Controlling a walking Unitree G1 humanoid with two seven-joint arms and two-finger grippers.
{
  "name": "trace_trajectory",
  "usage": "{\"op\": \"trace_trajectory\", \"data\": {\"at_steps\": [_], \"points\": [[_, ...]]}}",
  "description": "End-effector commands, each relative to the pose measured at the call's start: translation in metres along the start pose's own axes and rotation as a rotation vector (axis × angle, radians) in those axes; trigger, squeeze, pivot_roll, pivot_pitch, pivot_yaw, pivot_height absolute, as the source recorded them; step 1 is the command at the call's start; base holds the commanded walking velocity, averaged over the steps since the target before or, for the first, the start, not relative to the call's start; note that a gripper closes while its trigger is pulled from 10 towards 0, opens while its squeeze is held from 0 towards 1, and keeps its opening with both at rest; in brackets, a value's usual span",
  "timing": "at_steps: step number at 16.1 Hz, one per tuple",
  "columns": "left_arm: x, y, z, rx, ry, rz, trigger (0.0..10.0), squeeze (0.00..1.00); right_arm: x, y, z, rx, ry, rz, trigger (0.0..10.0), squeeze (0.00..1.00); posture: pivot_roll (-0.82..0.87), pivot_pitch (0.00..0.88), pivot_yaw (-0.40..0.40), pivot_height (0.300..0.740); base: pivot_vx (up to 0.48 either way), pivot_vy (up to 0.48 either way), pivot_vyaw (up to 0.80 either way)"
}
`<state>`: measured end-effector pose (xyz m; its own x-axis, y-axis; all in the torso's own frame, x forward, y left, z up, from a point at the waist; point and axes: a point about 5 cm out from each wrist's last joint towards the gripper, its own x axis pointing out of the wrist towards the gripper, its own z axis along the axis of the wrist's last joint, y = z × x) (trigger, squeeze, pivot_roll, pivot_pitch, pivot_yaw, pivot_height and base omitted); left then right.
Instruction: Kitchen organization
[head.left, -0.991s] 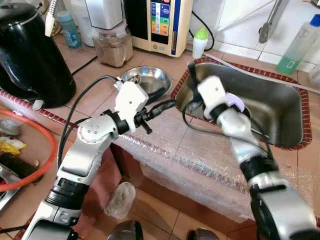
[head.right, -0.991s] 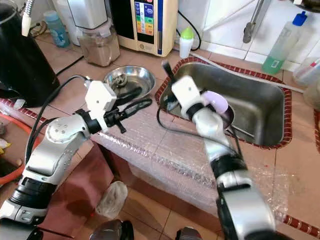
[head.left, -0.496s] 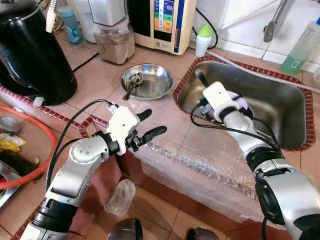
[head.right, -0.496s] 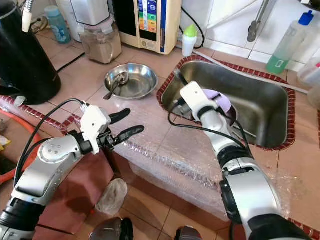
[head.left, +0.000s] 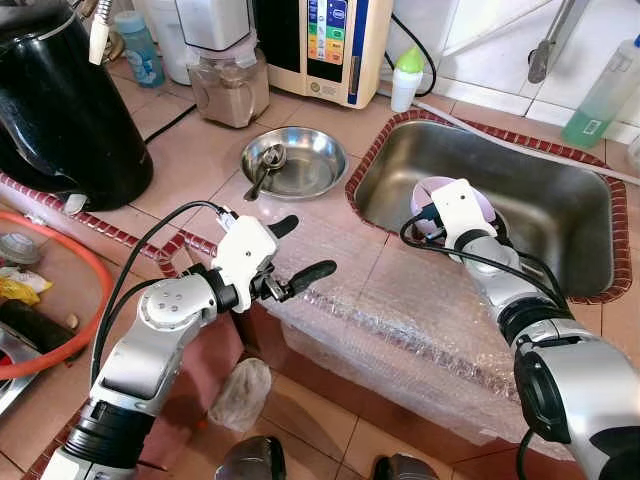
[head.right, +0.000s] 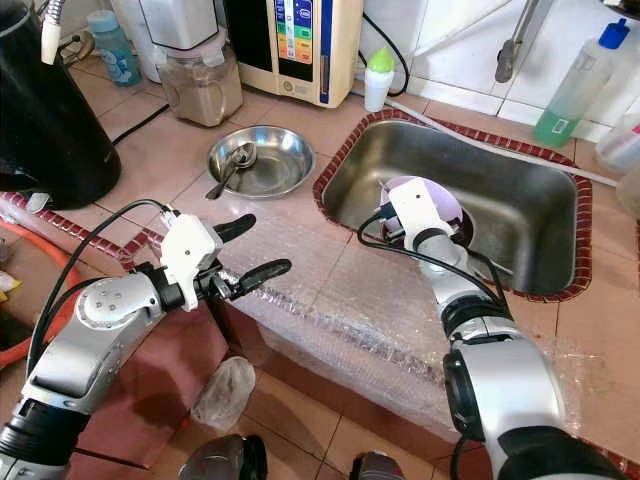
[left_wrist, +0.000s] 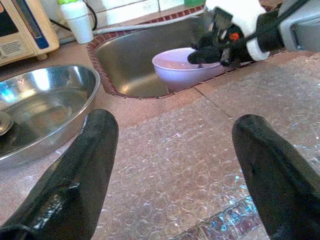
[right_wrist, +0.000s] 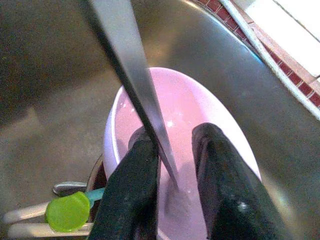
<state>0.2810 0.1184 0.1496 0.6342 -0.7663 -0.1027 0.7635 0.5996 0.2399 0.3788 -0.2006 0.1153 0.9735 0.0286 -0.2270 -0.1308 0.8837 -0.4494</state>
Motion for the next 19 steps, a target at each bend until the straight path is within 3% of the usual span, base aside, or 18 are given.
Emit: {"op": "trace_trajectory", "data": {"at_steps": [1, 7, 8, 11, 15, 19], "points": [[0.002, 0.001, 0.002, 0.02, 0.0, 0.001, 10.0, 1.0, 0.0, 0.002, -0.003, 0.047, 0.024, 0.013, 10.0, 1.0, 0.13, 0.132, 0.022, 0.74, 0.0, 0.0, 0.0], [0.006, 0.011, 0.008, 0.059, -0.038, 0.061, 10.0, 1.0, 0.002, 0.016, 0.009, 0.174, -0.045, 0.123, 10.0, 1.0, 0.12, 0.11, 0.025, 0.74, 0.0, 0.0, 0.0], [0.005, 0.016, 0.01, 0.073, -0.051, 0.099, 10.0, 0.9, 0.002, 0.023, 0.016, 0.287, -0.094, 0.193, 10.0, 1.0, 0.12, 0.104, 0.027, 0.74, 0.0, 0.0, 0.0], [0.004, 0.022, 0.01, 0.081, -0.064, 0.14, 10.0, 0.9, 0.0, 0.029, 0.027, 0.382, -0.187, 0.257, 10.0, 1.0, 0.1, 0.098, 0.028, 0.74, 0.0, 0.0, 0.0], [0.007, 0.025, 0.013, 0.135, -0.092, 0.173, 10.0, 0.89, -0.006, 0.035, 0.036, 0.477, -0.307, 0.271, 10.0, 1.0, 0.08, 0.087, 0.023, 0.74, 0.0, 0.0, 0.0], [-0.001, 0.041, 0.016, 0.194, -0.12, 0.318, 10.0, 0.89, -0.022, 0.041, 0.031, 0.501, -0.374, 0.212, 10.0, 1.0, 0.07, 0.088, 0.012, 0.74, 0.0, 0.0, 0.0]]}}
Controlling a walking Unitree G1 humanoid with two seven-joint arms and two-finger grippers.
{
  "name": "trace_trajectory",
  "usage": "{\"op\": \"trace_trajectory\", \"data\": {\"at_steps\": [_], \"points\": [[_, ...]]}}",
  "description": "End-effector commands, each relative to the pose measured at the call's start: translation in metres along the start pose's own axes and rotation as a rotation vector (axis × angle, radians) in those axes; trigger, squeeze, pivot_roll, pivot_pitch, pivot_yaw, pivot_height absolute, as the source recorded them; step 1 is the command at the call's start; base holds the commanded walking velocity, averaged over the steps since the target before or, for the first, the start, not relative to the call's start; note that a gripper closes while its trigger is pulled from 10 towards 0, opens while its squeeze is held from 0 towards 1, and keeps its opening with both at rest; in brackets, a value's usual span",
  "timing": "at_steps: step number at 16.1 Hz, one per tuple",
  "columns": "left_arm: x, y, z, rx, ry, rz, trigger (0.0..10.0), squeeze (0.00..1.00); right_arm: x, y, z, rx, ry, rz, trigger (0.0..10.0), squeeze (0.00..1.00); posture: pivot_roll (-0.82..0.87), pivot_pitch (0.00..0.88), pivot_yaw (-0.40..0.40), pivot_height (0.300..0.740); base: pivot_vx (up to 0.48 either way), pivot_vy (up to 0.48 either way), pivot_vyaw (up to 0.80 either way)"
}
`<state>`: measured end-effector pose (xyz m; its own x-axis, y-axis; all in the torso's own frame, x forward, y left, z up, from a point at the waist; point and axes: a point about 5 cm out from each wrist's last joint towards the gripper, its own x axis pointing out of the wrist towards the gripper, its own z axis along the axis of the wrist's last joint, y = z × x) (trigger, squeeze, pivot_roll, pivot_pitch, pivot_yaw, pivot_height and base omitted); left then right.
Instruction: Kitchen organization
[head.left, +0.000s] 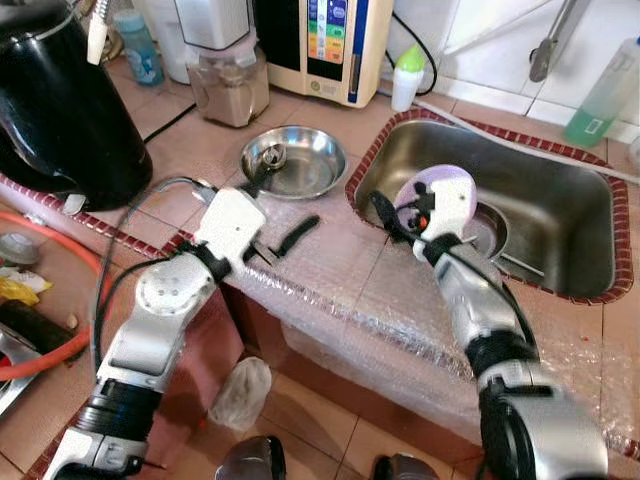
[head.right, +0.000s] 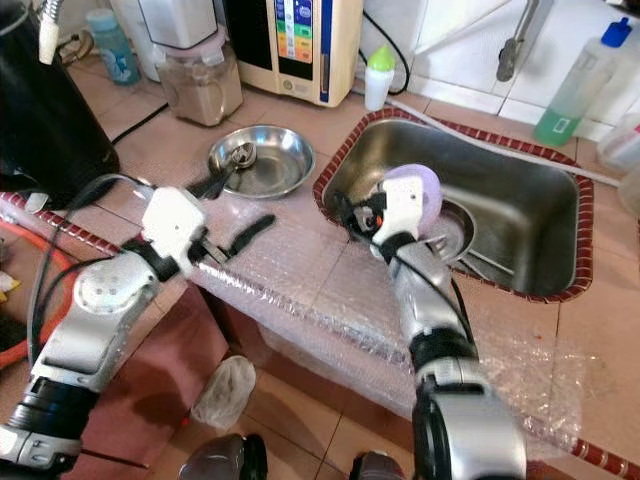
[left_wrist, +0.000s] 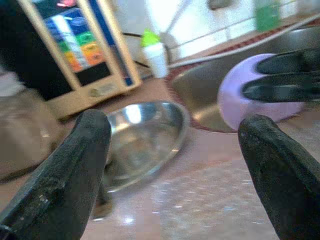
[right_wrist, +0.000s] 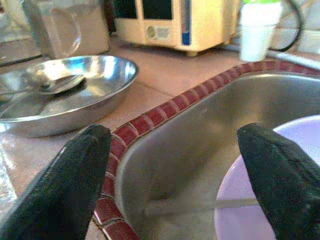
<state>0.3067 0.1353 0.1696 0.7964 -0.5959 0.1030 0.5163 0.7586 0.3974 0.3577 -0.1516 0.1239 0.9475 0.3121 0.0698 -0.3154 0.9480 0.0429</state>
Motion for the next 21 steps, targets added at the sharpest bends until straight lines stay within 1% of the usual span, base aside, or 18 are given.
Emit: {"op": "trace_trajectory", "data": {"at_steps": [1, 2, 3, 4, 5, 6, 7, 8, 11, 15, 16, 17, 18, 19, 21], "points": [[0.0, 0.009, 0.001, 0.036, -0.001, 0.042, 10.0, 0.89, -0.002, 0.002, 0.004, 0.006, -0.023, -0.007, 10.0, 1.0, 0.07, 0.089, 0.009, 0.74, 0.0, 0.0, 0.0], [-0.002, 0.016, -0.001, 0.056, -0.002, 0.101, 10.0, 0.9, -0.012, 0.005, -0.001, 0.019, -0.025, -0.016, 10.0, 1.0, 0.07, 0.09, 0.005, 0.74, 0.0, 0.0, 0.0], [-0.004, 0.019, -0.002, 0.056, -0.006, 0.134, 10.0, 0.91, -0.018, 0.006, -0.004, 0.025, -0.023, -0.024, 10.0, 1.0, 0.06, 0.092, 0.002, 0.74, 0.0, 0.0, 0.0], [-0.006, 0.024, -0.003, 0.063, -0.011, 0.189, 10.0, 0.92, -0.024, 0.011, -0.008, 0.029, -0.018, -0.025, 10.0, 1.0, 0.05, 0.096, -0.001, 0.74, 0.0, 0.0, 0.0], [-0.008, 0.029, -0.005, 0.074, -0.006, 0.245, 10.0, 0.91, -0.031, 0.017, -0.013, 0.036, -0.003, -0.023, 10.0, 1.0, 0.04, 0.1, -0.002, 0.74, 0.0, 0.0, 0.0], [-0.009, 0.031, -0.007, 0.077, -0.001, 0.27, 10.0, 0.87, -0.034, 0.021, -0.015, 0.036, 0.003, -0.019, 10.0, 0.88, 0.04, 0.104, -0.003, 0.74, 0.0, 0.0, 0.0], [-0.01, 0.034, -0.013, 0.063, 0.023, 0.311, 10.0, 0.29, -0.04, 0.03, -0.018, 0.039, 0.017, -0.003, 10.0, 0.11, 0.04, 0.104, -0.003, 0.74, 0.0, 0.0, 0.0], [-0.011, 0.036, -0.019, 0.049, 0.038, 0.34, 10.0, 0.0, -0.045, 0.036, -0.017, 0.047, 0.028, -0.004, 10.0, 0.0, 0.02, 0.112, -0.005, 0.74, 0.0, 0.0, 0.0], [-0.008, 0.032, -0.033, -0.008, 0.075, 0.318, 10.0, 0.0, -0.051, 0.044, -0.013, 0.068, 0.038, 0.017, 10.0, 0.0, 0.0, 0.12, -0.009, 0.74, 0.0, 0.0, 0.0], [0.002, 0.028, -0.041, -0.082, 0.082, 0.308, 10.0, 0.0, -0.061, 0.055, -0.003, 0.069, 0.039, 0.1, 10.0, 0.0, -0.03, 0.131, -0.015, 0.74, 0.0, 0.0, 0.0], [0.005, 0.028, -0.043, -0.1, 0.082, 0.31, 4.8, 0.0, -0.061, 0.055, -0.001, 0.06, 0.033, 0.1, 10.0, 0.0, -0.03, 0.131, -0.015, 0.74, 0.0, 0.0, 0.0], [0.008, 0.026, -0.045, -0.126, 0.087, 0.311, 2.2, 0.0, -0.061, 0.052, 0.004, 0.058, 0.013, 0.075, 10.0, 0.0, -0.03, 0.131, -0.015, 0.74, 0.0, 0.0, 0.0], [0.009, 0.026, -0.046, -0.136, 0.088, 0.31, 0.9, 0.0, -0.061, 0.051, 0.007, 0.055, 0.003, 0.065, 10.0, 0.0, -0.04, 0.132, -0.013, 0.74, 0.0, 0.0, 0.0], [0.011, 0.025, -0.048, -0.149, 0.086, 0.304, 0.0, 0.0, -0.06, 0.049, 0.014, 0.052, -0.015, 0.051, 10.0, 0.0, -0.04, 0.13, -0.012, 0.74, 0.0, 0.0, 0.0], [0.014, 0.023, -0.049, -0.163, 0.085, 0.297, 0.0, 0.0, -0.057, 0.049, 0.024, 0.057, -0.043, 0.049, 10.0, 0.0, -0.04, 0.13, -0.012, 0.74, 0.0, 0.0, 0.0]]}}
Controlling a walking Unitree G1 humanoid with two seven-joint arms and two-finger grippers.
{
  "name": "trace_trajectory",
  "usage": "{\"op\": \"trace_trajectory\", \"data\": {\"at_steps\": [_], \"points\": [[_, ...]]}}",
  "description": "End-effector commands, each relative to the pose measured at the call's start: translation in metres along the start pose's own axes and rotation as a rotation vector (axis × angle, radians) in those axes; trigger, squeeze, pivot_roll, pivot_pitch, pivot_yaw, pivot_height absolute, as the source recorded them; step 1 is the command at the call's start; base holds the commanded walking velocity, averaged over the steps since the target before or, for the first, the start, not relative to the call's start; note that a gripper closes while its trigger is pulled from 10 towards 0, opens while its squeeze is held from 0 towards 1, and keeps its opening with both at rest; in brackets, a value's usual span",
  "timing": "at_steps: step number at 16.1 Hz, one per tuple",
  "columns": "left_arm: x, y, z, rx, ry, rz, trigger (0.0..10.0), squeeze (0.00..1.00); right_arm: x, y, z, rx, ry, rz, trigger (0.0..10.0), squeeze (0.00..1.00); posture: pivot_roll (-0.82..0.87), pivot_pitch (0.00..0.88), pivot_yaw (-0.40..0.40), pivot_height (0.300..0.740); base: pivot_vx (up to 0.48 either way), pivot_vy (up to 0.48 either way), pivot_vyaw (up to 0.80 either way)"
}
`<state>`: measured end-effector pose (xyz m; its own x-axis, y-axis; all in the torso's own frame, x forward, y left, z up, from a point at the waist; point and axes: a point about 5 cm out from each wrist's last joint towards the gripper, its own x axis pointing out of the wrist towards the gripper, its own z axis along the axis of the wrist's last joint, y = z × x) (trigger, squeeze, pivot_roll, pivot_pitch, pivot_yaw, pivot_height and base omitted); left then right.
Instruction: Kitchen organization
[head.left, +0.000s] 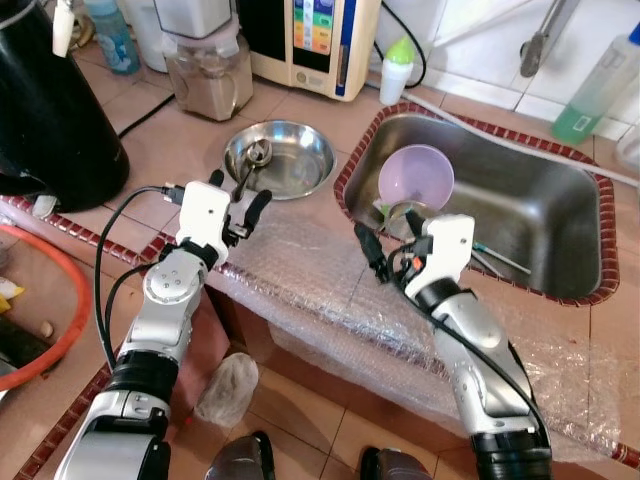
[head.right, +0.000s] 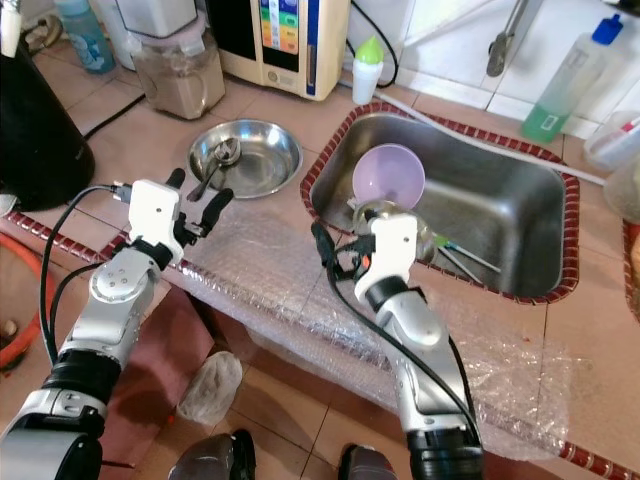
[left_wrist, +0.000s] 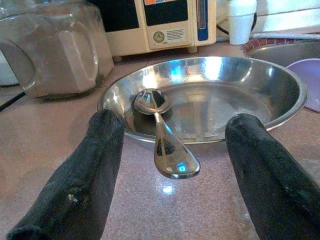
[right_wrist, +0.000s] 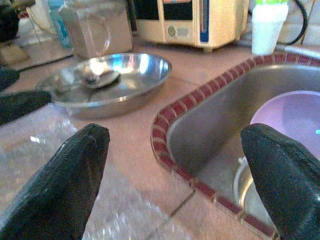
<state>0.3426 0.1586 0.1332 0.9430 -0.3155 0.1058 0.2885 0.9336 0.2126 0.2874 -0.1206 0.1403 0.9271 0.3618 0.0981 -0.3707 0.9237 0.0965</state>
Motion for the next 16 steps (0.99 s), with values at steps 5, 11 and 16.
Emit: {"op": "trace_trajectory", "data": {"at_steps": [5, 11, 16], "points": [[0.004, -0.003, -0.005, -0.033, 0.016, -0.031, 0.0, 0.0, 0.007, 0.01, 0.019, 0.06, -0.041, 0.037, 10.0, 0.0, -0.04, 0.119, -0.009, 0.74, 0.0, 0.0, 0.0], [0.004, -0.002, -0.006, -0.036, 0.014, -0.034, 0.0, 0.0, 0.002, 0.012, 0.0, 0.048, 0.087, 0.08, 10.0, 0.0, -0.04, 0.114, -0.009, 0.74, 0.0, 0.0, 0.0], [0.005, 0.001, -0.003, -0.032, 0.005, -0.038, 0.0, 0.0, -0.001, 0.019, -0.017, 0.043, 0.191, 0.135, 10.0, 0.0, -0.03, 0.108, -0.01, 0.74, 0.0, 0.0, 0.0]]}}
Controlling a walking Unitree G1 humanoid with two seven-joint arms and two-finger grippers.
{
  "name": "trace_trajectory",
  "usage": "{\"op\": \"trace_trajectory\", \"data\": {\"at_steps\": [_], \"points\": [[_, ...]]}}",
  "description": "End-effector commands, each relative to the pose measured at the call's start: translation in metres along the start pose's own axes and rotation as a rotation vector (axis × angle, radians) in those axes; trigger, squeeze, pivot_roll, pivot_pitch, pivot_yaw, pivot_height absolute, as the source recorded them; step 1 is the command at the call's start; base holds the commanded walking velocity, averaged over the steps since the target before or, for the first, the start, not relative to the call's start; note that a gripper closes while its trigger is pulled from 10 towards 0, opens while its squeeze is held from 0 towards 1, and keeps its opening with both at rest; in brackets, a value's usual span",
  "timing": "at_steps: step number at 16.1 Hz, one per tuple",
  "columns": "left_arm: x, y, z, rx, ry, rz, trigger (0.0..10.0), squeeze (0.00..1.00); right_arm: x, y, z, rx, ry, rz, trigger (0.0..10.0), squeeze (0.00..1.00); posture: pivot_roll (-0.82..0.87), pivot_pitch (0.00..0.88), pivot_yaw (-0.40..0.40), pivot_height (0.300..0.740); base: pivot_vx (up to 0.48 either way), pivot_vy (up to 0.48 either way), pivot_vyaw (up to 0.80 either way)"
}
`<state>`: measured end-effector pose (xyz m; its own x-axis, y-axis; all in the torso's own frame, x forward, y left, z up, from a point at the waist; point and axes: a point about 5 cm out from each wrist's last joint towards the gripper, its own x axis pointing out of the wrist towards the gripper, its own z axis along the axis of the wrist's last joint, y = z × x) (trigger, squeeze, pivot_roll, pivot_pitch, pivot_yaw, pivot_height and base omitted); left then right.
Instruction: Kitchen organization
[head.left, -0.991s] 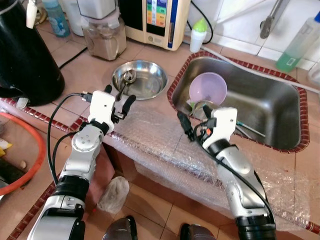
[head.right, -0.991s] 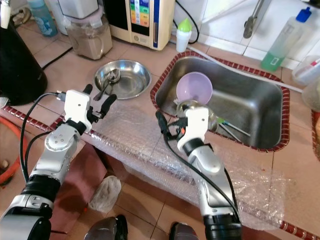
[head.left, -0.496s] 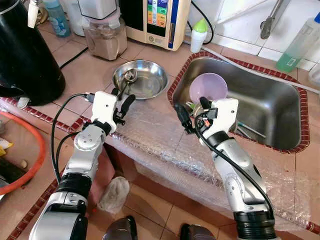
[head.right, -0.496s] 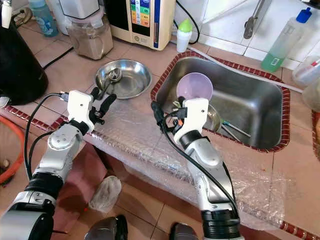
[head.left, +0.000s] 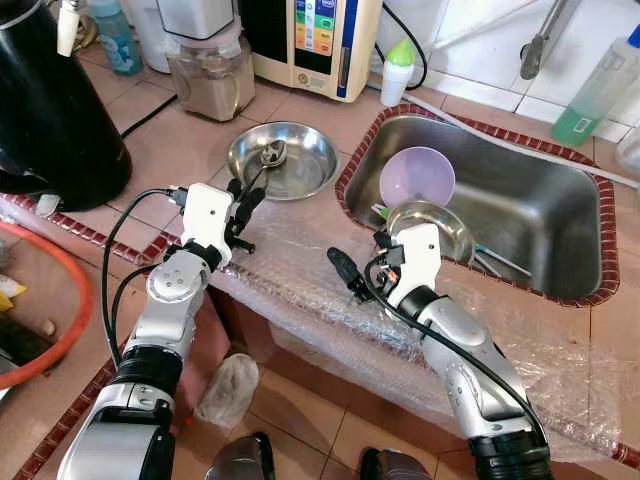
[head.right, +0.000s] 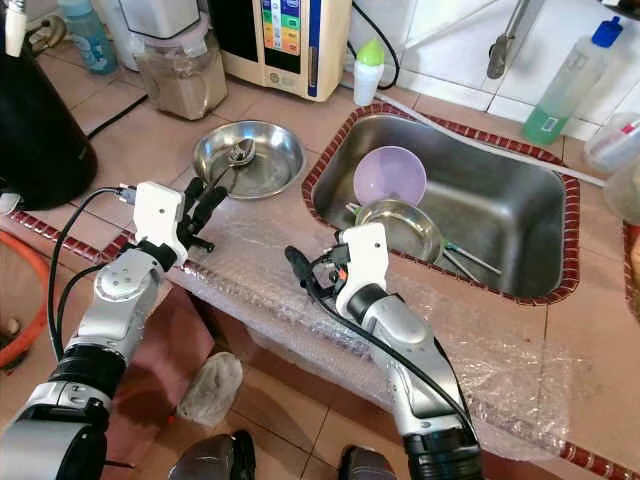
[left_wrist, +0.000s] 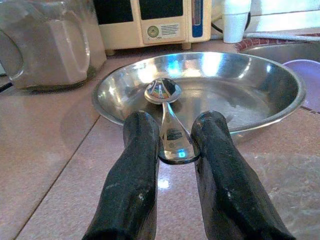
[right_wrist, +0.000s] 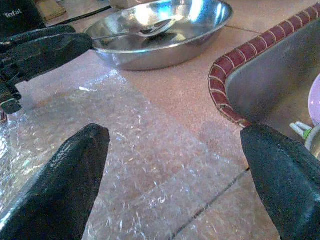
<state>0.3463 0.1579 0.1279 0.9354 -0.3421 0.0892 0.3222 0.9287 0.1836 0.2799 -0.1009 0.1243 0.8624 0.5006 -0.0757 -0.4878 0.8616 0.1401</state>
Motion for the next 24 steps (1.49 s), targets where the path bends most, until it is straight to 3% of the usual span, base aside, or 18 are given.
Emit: {"op": "trace_trajectory", "data": {"at_steps": [1, 6, 12, 15, 17, 21, 22, 24], "points": [[0.001, 0.002, 0.003, 0.002, -0.01, -0.01, 0.0, 0.0, 0.0, -0.001, 0.001, -0.005, 0.001, 0.002, 10.0, 0.0, -0.03, 0.108, -0.01, 0.74, 0.0, 0.0, 0.0], [0.001, 0.003, 0.007, 0.002, -0.032, -0.015, 0.0, 0.0, 0.002, -0.003, 0.002, -0.016, -0.009, -0.018, 10.0, 0.0, -0.02, 0.103, -0.007, 0.74, 0.0, 0.0, 0.0], [-0.005, 0.007, 0.041, 0.051, -0.199, -0.012, 0.0, 0.0, 0.006, -0.016, 0.013, -0.032, -0.08, -0.111, 10.0, 0.0, -0.01, 0.095, 0.004, 0.74, 0.0, 0.0, 0.0], [-0.005, -0.008, 0.065, 0.068, -0.285, -0.116, 0.0, 0.0, 0.011, -0.022, 0.021, 0.014, -0.12, -0.148, 10.0, 0.0, 0.0, 0.091, 0.002, 0.74, 0.0, 0.0, 0.0], [-0.012, -0.047, 0.064, 0.097, -0.299, -0.314, 0.0, 0.0, 0.02, -0.029, 0.035, 0.198, -0.195, -0.196, 10.0, 0.0, 0.01, 0.088, 0.0, 0.74, 0.0, 0.0, 0.0], [-0.017, -0.082, 0.057, 0.096, -0.291, -0.446, 0.0, 0.0, 0.031, -0.036, 0.046, 0.488, -0.242, -0.195, 10.0, 0.0, 0.01, 0.086, 0.002, 0.74, 0.0, 0.0, 0.0], [-0.017, -0.082, 0.057, 0.096, -0.291, -0.446, 0.0, 0.0, 0.031, -0.036, 0.046, 0.488, -0.242, -0.195, 10.0, 0.0, 0.01, 0.086, 0.002, 0.74, 0.0, 0.0, 0.0], [-0.016, -0.091, 0.058, 0.1, -0.297, -0.486, 0.0, 0.0, 0.036, -0.033, 0.045, 0.599, -0.239, -0.18, 10.0, 0.0, 0.0, 0.087, 0.007, 0.74, 0.0, 0.0, 0.0]]}}
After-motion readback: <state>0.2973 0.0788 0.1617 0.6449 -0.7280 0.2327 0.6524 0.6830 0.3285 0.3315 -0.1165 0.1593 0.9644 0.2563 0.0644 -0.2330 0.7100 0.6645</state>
